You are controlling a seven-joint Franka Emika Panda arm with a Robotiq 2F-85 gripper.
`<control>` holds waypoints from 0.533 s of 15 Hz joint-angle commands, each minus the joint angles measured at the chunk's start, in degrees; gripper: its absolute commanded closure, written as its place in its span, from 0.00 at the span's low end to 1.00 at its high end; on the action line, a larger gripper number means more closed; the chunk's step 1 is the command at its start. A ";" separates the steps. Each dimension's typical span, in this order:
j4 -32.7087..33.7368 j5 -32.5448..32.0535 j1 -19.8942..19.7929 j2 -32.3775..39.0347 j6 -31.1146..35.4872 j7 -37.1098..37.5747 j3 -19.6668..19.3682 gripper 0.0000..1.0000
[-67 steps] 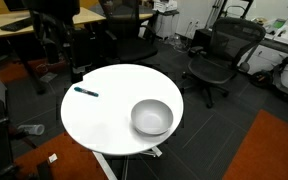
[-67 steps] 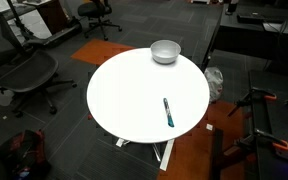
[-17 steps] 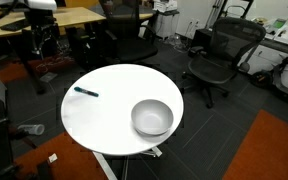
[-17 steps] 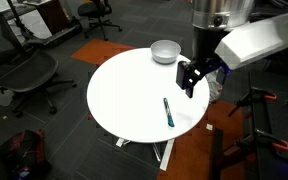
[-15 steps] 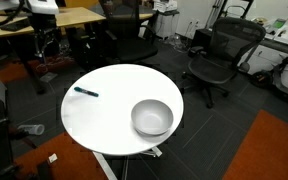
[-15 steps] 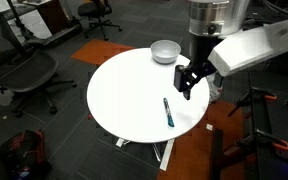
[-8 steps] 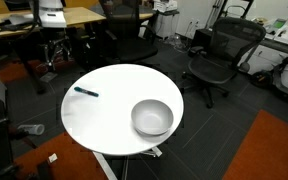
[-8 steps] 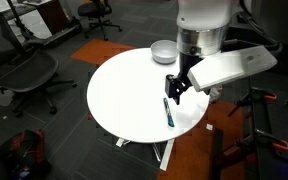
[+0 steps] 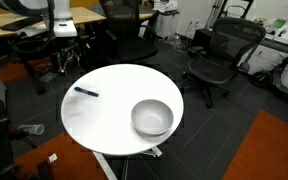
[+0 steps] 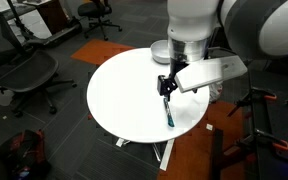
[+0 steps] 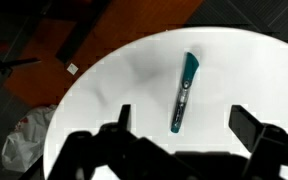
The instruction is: Place the marker in the bowl
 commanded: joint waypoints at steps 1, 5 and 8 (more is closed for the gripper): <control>2.35 -2.39 1.62 3.11 1.81 1.87 -2.04 0.00; 3.30 -2.76 2.74 5.67 3.96 1.73 -3.00 0.00; 3.74 -2.44 3.77 7.62 5.68 1.82 -3.59 0.00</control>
